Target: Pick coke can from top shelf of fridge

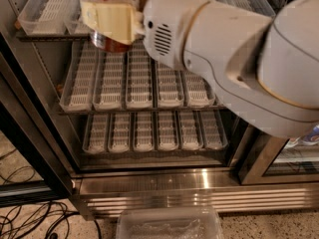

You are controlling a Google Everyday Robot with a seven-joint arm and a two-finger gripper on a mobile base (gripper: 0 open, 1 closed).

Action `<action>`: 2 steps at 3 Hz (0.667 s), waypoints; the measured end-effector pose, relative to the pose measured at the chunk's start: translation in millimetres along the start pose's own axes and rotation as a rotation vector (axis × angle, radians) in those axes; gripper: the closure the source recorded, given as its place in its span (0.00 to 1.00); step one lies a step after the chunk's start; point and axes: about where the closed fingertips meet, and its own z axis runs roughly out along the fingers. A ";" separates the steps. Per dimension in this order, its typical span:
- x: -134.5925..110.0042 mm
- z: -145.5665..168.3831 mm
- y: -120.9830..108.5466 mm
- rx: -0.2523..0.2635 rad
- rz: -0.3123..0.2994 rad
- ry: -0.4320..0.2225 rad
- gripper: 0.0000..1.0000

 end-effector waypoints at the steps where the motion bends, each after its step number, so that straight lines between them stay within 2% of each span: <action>1: 14.1 -33.7 -9.0 -0.048 0.032 0.029 1.00; 2: 24.2 -65.0 -14.9 -0.079 0.053 0.075 1.00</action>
Offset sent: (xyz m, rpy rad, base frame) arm -0.0474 -0.1008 -0.0489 -0.0261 0.1541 0.1257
